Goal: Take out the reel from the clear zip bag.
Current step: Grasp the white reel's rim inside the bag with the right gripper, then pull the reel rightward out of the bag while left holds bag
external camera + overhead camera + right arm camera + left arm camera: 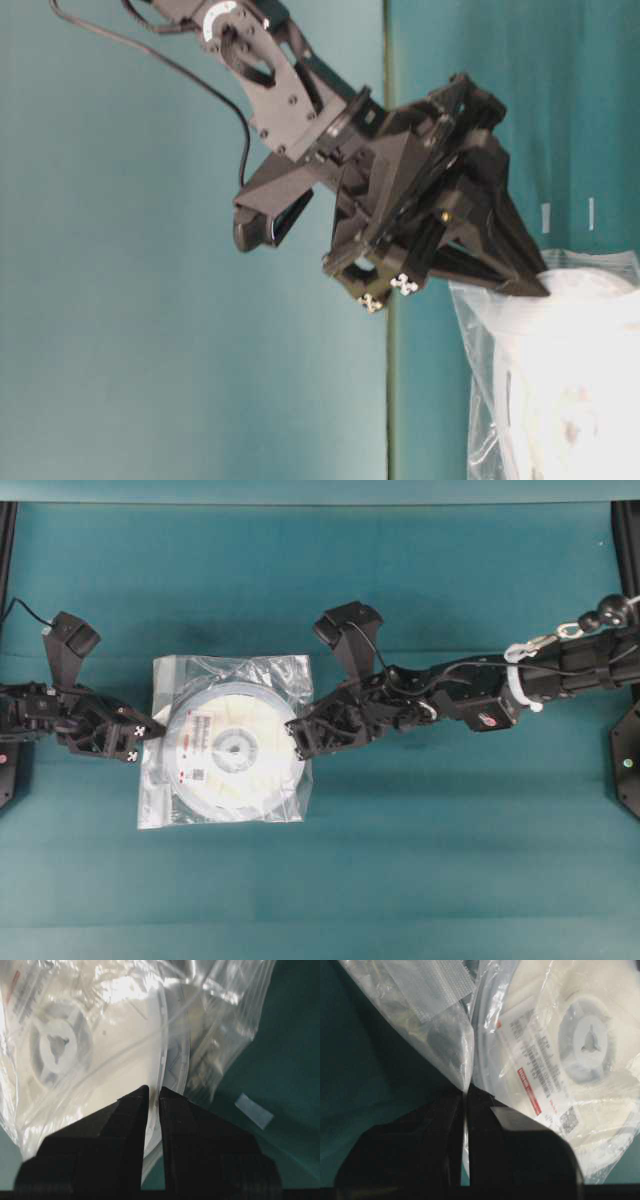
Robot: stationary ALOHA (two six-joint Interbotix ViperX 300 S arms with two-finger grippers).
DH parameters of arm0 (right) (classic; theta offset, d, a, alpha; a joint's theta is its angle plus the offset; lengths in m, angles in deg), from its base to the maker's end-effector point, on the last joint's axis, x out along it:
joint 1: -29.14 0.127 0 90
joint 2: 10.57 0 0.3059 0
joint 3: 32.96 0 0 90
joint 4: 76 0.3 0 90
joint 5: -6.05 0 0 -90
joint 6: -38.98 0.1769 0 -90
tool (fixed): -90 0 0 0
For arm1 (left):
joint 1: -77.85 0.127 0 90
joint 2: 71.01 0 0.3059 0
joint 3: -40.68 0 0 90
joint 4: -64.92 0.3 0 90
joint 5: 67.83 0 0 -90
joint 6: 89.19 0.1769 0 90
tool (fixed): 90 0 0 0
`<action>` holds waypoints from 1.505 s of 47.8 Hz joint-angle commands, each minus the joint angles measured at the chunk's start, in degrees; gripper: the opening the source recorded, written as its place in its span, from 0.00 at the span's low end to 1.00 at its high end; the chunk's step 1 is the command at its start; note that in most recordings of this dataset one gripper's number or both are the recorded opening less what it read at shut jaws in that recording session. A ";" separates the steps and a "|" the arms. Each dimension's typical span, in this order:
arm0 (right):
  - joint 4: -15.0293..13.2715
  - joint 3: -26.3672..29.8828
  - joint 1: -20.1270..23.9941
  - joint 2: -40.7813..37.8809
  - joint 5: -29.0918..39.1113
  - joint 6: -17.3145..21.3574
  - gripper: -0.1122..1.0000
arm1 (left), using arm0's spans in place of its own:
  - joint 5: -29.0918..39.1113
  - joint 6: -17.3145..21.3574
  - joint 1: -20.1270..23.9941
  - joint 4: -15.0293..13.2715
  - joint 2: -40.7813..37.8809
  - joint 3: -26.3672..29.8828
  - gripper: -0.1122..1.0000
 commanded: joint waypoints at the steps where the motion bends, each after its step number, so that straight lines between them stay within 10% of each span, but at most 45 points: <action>1: -0.09 -0.35 0.53 1.67 -0.26 0.26 0.21 | -0.18 0.09 -0.09 0.09 0.00 0.35 0.11; 72: 0.26 -16.88 0.35 13.80 -2.02 1.05 0.21 | -0.09 -0.09 -0.09 0.09 0.00 0.44 0.11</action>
